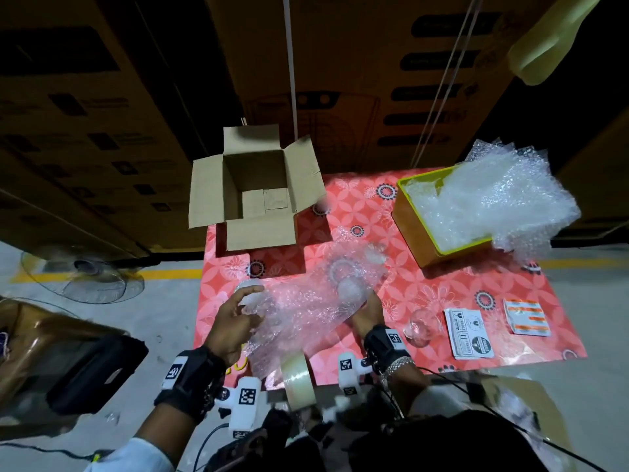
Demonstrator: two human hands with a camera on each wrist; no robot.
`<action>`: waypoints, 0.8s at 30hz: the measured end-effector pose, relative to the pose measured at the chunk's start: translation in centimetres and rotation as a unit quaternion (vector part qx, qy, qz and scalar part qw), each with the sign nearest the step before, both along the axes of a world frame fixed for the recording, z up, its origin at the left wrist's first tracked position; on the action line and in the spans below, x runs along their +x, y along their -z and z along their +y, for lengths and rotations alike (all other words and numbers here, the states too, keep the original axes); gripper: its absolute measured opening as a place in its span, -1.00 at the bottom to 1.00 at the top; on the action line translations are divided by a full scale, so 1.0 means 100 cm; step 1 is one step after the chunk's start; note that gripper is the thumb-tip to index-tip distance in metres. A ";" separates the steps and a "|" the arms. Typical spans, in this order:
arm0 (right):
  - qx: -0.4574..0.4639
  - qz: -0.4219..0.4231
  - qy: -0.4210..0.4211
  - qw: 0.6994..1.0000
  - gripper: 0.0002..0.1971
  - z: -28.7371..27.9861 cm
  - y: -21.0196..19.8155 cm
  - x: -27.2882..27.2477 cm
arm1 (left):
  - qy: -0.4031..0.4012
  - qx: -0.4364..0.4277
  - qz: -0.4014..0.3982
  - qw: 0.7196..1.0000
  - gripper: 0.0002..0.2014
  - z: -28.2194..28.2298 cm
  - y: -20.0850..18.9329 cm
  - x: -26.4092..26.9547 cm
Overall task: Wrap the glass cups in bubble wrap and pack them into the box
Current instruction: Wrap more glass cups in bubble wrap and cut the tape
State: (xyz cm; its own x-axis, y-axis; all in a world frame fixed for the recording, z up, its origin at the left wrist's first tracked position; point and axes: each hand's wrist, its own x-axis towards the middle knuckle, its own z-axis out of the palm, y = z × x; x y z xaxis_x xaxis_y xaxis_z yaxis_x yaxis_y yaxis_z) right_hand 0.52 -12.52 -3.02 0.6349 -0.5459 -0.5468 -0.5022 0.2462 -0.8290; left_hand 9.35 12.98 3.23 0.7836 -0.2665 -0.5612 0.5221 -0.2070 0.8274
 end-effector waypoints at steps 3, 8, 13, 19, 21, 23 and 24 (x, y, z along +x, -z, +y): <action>-0.009 0.002 0.020 1.000 -0.57 -0.003 0.000 0.016 | -0.011 -0.015 -0.005 1.000 -0.27 -0.012 -0.008 -0.006; -0.050 0.014 -0.007 0.999 -0.44 -0.017 -0.005 0.020 | -0.046 -0.015 -0.038 0.998 -0.35 -0.035 -0.017 -0.001; -0.071 0.009 -0.058 0.996 -0.44 -0.030 -0.045 0.001 | -0.100 0.029 -0.038 0.994 -0.43 -0.064 -0.006 0.016; -0.037 -0.004 -0.119 0.992 -0.56 -0.042 -0.068 -0.050 | -0.138 0.049 -0.047 0.988 -0.58 -0.087 0.002 0.005; -0.047 -0.010 -0.123 0.991 -0.54 -0.050 -0.064 -0.063 | -0.171 0.050 -0.051 0.983 -0.59 -0.091 0.001 0.003; -0.052 -0.022 -0.130 0.990 -0.47 -0.058 -0.065 -0.066 | -0.199 0.062 -0.059 0.976 -0.55 -0.092 0.001 0.003; -0.056 -0.033 -0.132 0.989 -0.43 -0.063 -0.064 -0.063 | -0.210 0.067 -0.058 0.974 -0.54 -0.092 0.002 0.003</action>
